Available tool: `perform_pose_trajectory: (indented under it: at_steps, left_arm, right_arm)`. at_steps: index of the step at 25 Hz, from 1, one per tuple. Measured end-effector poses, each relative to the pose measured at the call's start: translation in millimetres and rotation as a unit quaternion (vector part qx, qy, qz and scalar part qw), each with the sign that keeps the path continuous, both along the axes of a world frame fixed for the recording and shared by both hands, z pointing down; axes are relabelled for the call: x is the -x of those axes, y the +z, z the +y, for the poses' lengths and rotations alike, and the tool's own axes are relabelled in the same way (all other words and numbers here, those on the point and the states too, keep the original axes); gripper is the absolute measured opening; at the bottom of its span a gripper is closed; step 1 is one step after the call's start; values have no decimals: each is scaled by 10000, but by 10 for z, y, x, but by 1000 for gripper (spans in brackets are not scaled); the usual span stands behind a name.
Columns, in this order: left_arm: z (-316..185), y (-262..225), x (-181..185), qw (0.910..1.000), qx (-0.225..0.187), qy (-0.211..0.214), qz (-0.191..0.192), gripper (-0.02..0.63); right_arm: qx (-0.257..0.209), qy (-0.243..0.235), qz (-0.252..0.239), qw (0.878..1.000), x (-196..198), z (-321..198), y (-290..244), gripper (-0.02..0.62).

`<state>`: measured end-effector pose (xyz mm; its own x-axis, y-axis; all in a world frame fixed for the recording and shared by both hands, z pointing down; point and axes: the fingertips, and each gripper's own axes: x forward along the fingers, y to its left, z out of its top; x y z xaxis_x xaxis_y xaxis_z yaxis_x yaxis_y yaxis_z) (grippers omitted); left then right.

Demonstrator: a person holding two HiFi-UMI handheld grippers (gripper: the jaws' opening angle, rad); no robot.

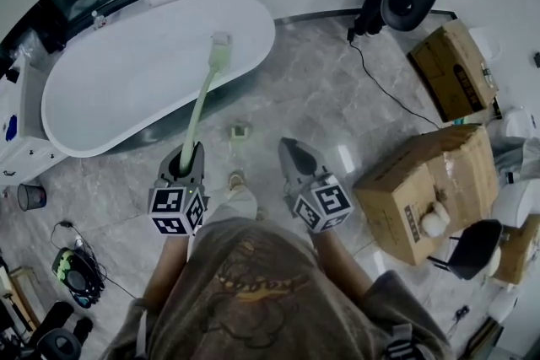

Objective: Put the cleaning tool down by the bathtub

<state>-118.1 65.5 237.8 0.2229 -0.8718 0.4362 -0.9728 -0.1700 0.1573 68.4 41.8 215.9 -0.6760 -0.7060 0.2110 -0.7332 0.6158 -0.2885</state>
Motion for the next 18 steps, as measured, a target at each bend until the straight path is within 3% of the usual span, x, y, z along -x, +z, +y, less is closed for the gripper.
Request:
perform_pose_trajectory:
  at_steps: [10, 18]
  left_arm:
    - [-731, 52, 210, 9999, -9, 117, 3, 60]
    - [-1051, 152, 229, 9999, 86, -104, 48, 60]
  right_arm:
    - [-83, -16, -10, 10000, 292, -735, 23, 0]
    - [-59, -119, 121, 9998, 312, -1129, 111, 0]
